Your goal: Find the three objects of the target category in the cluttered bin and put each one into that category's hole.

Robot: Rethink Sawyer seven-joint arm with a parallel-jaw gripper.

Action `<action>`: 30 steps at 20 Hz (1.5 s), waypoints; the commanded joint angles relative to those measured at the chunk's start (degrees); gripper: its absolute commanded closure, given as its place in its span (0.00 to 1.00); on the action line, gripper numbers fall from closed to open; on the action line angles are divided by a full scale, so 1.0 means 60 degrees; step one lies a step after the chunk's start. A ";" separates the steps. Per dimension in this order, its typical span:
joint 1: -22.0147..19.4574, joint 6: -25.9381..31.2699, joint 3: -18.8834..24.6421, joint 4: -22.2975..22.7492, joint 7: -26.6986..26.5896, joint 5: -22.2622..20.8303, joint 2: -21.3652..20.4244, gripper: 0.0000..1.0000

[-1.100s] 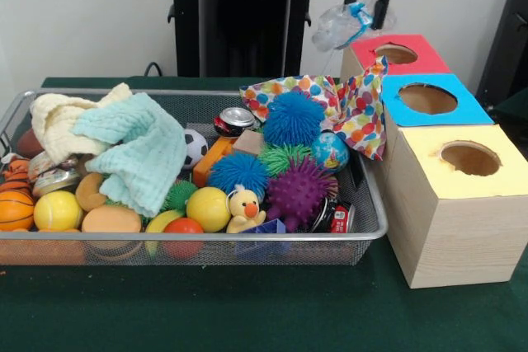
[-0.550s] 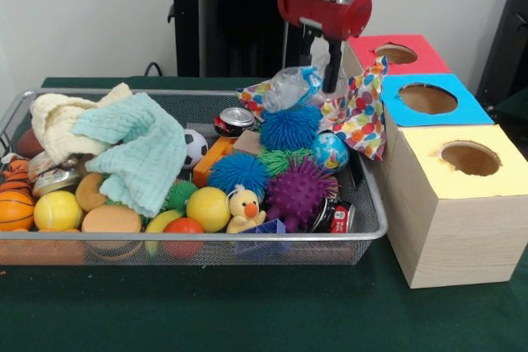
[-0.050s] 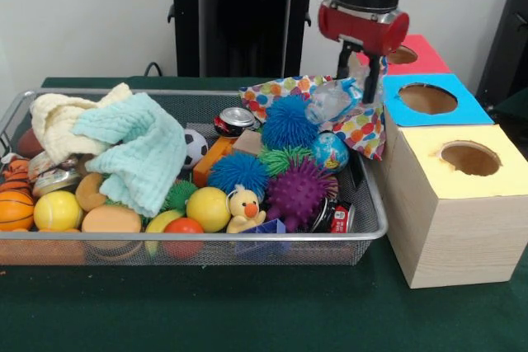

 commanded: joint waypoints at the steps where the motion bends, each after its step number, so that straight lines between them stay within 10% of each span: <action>1: 0.0811 0.2243 -0.0317 -0.0103 0.2885 0.1197 -0.0739 1.00; 7: 0.0948 0.3623 -0.0678 -0.0346 0.2446 0.1360 -0.1315 1.00; 18: -0.0204 -0.0807 0.0329 0.0965 0.1154 0.1305 0.0129 1.00; 30: 0.0744 -0.1490 -0.0300 0.0728 0.2048 0.1797 0.0822 1.00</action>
